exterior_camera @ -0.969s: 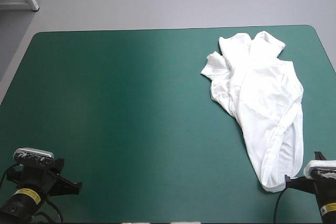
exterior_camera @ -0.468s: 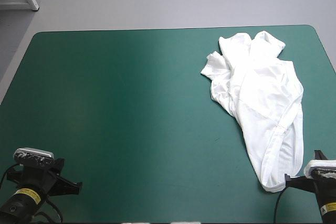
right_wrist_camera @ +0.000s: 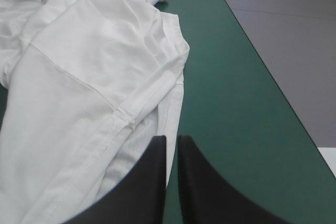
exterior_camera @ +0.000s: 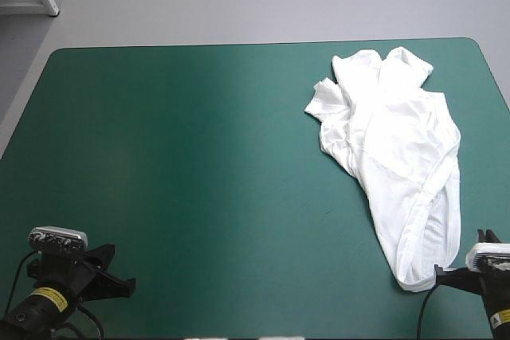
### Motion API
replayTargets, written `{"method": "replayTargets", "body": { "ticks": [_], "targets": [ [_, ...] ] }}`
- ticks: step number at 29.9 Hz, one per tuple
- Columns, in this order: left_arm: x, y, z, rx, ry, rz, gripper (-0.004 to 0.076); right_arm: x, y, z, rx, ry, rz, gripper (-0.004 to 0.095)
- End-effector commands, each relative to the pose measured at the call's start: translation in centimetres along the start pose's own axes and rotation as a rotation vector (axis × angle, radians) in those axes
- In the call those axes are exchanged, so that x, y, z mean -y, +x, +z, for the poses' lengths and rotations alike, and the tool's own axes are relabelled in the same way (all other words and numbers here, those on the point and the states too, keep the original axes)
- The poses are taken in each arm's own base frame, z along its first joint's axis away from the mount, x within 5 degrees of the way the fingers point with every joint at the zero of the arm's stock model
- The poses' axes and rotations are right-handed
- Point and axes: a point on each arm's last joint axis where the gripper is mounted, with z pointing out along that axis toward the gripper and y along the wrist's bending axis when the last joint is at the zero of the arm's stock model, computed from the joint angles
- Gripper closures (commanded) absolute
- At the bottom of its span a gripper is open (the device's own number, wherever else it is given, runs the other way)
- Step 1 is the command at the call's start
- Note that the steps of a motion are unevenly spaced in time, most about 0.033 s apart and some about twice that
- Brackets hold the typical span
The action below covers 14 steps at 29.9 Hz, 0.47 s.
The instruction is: Fold the cloth
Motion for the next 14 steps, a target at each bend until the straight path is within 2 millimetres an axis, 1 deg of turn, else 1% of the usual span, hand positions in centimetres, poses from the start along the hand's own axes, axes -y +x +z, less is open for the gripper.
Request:
{"method": "replayTargets", "body": {
  "ticks": [1,2,4,6,7,8,10,12,14],
  "targets": [
    [0.1,-1.3,-0.4,0.093,0.012,-0.008,0.0734,0.6,-3.1,-1.5,0.135,0.004,-0.011,0.0615],
    [0.1,-1.3,-0.4,0.091,0.012,-0.008,0.0734,0.8,-3.8,-1.9,0.161,0.006,-0.030,0.0515],
    [0.1,-1.3,-0.4,0.086,0.011,-0.008,0.0734,1.0,-4.9,-2.6,0.201,0.009,-0.044,0.0358],
    [0.1,-1.2,-0.4,0.081,0.010,-0.008,0.0734,1.2,-6.2,-2.8,0.216,0.005,-0.033,0.0232],
    [0.1,-1.2,-0.4,0.081,0.010,-0.008,0.0734,1.3,-6.9,-2.7,0.209,-0.002,-0.026,0.0186],
    [0.1,-1.2,-0.4,0.080,0.007,-0.005,0.0734,1.3,-7.7,-2.4,0.195,-0.014,-0.015,0.0161],
    [0.1,-1.2,-0.4,0.076,0.007,-0.005,0.0734,1.1,-9.3,-0.9,0.145,-0.044,0.005,0.0161],
    [0.1,-1.2,-0.4,0.074,0.006,-0.005,0.0733,0.9,-11.0,0.9,0.088,-0.077,0.024,0.0161],
    [0.1,-1.2,-0.4,0.074,0.006,-0.003,0.0733,0.5,-12.8,3.6,0.007,-0.110,0.040,0.0163]
  ]
}}
